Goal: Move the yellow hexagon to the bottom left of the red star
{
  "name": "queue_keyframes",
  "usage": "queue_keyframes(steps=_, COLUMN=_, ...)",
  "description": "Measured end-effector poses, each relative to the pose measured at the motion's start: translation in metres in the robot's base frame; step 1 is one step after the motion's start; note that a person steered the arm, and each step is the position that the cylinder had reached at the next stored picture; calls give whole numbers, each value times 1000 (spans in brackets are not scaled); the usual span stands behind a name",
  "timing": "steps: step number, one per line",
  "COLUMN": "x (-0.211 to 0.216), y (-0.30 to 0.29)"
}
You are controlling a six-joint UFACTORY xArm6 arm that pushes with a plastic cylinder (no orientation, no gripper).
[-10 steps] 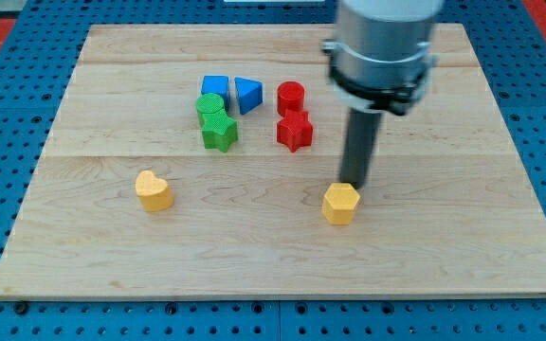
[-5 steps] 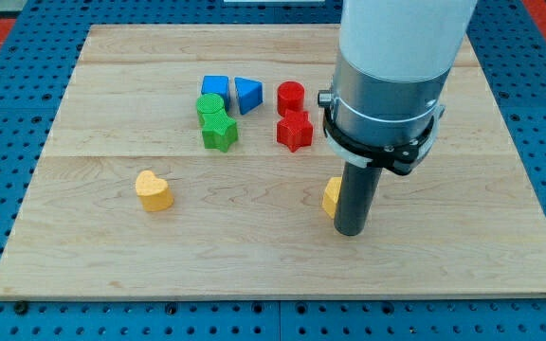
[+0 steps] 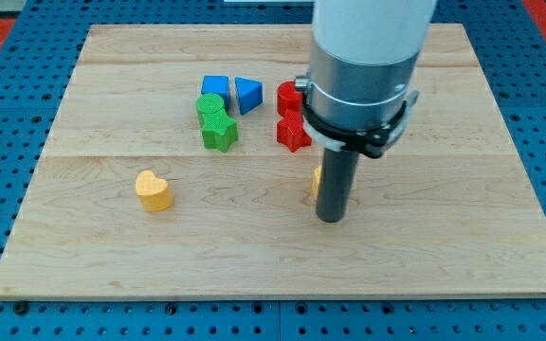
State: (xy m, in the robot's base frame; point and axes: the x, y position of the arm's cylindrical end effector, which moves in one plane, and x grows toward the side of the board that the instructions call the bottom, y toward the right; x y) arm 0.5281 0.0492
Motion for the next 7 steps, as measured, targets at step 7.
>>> queue_keyframes(steps=7, x=-49, y=-60)
